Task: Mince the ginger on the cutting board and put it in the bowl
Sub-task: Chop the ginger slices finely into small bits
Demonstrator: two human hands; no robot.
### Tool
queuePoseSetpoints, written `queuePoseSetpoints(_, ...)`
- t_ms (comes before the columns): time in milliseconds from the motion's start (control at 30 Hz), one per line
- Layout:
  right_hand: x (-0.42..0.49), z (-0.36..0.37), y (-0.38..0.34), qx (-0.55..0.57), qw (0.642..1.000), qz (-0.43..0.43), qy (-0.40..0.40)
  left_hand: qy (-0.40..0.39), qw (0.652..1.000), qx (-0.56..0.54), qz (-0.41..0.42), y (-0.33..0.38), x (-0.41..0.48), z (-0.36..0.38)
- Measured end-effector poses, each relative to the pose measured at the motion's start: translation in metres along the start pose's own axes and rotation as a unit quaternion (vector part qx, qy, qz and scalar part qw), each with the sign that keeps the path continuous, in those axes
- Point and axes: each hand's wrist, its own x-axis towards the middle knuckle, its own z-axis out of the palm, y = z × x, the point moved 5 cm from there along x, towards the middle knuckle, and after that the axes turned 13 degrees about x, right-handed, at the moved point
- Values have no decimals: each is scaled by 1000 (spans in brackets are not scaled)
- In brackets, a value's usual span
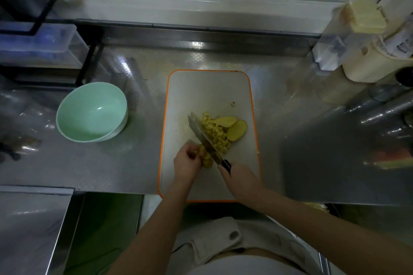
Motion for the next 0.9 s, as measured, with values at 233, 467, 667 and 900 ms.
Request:
queuePoseSetpoints(233, 7, 8, 12, 6, 1000, 9, 22, -3, 1000, 15, -6, -3, 2, 2)
queuePoseSetpoints(467, 18, 2, 22, 25, 999, 12, 26, 0, 1000, 17, 8, -2, -2, 1)
queuePoseSetpoints(667, 28, -10, 18, 47, 998, -1, 45, -20, 1000, -4, -20, -4, -4, 4)
queuePoseSetpoints(900, 21, -17, 8, 28, 998, 12, 50, -4, 998, -36, -59, -9, -1, 7)
